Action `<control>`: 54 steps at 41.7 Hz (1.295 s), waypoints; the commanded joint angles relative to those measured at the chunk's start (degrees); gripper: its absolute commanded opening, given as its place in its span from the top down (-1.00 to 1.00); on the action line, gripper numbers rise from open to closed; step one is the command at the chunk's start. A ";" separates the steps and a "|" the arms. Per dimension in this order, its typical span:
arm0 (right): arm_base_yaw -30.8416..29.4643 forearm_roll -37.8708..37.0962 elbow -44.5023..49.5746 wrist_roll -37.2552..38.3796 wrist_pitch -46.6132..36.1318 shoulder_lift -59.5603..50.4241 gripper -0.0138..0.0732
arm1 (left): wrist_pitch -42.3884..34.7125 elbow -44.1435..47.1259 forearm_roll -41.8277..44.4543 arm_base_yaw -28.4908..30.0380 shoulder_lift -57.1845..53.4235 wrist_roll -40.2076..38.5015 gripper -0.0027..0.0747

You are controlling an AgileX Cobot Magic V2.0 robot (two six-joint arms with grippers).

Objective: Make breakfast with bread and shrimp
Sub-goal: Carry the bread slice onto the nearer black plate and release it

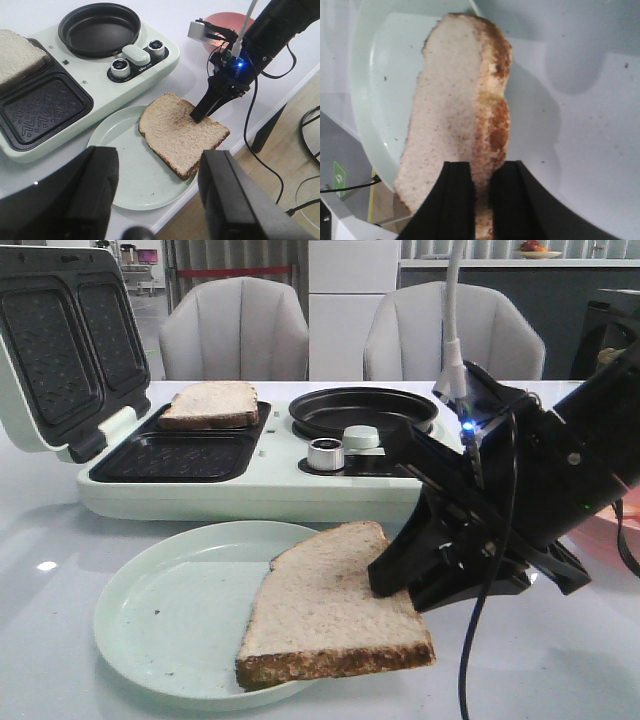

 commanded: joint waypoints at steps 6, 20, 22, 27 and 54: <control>-0.14 1.39 -4.33 -0.93 8.78 -10.38 0.57 | -4.63 -1.65 0.46 -0.41 0.08 -0.21 -0.17; 0.59 8.71 -16.04 -0.95 6.09 -11.56 0.57 | -4.63 -1.65 0.46 -0.41 0.08 -0.21 -0.17; 1.22 9.57 -18.44 -1.00 4.01 -10.10 0.57 | -4.63 -1.65 0.46 -0.41 0.08 -0.21 -0.17; 3.29 11.81 -24.42 -1.00 0.96 -4.73 0.57 | -4.63 -1.65 0.46 -0.41 0.08 -0.21 -0.17; 6.75 16.48 -47.58 -0.95 1.42 21.57 -0.47 | -4.63 -1.65 2.60 -0.41 0.08 -0.21 -0.17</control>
